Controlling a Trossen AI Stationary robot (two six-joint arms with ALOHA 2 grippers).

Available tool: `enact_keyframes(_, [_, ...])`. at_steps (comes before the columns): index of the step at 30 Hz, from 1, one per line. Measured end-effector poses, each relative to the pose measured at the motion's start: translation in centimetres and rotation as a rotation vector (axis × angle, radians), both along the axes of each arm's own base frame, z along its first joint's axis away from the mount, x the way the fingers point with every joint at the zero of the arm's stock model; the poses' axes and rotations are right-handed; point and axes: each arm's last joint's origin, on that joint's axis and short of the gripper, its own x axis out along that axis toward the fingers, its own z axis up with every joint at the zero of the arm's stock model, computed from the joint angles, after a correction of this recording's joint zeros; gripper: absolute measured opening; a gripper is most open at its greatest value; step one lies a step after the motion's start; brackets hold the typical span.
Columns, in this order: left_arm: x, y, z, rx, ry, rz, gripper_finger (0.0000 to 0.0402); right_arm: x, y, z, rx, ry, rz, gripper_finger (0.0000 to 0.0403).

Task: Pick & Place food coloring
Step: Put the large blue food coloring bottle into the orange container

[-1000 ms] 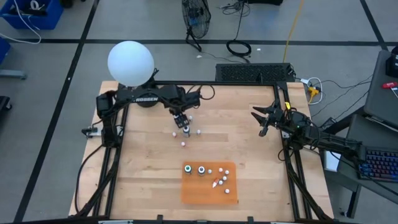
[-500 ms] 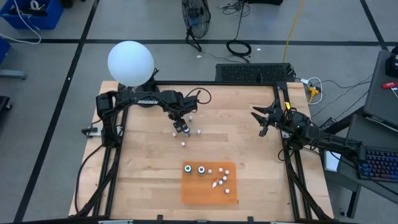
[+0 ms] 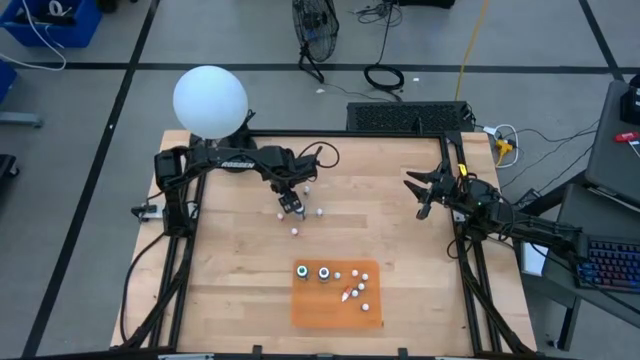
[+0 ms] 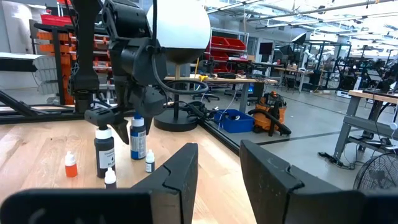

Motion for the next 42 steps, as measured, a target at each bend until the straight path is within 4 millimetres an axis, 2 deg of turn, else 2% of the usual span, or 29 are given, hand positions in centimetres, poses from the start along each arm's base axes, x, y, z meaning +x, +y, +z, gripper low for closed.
enact_keyframes(13, [-0.4, -0.1, 3.1, 0.031, -0.093, 0.003, 0.0253, 0.0, 0.0, 0.0, 0.0, 0.0, 0.0, 0.011])
enact_keyframes(36, [-0.3, 0.0, 2.9, 0.077, -0.08, 0.036, 0.0253, 0.0, 0.0, 0.0, 0.0, 0.0, 0.001, 0.011])
enact_keyframes(42, [-0.7, -0.2, 2.0, 0.043, -0.067, 0.046, 0.0253, 0.0, 0.0, 0.0, 0.0, 0.0, 0.001, 0.011])
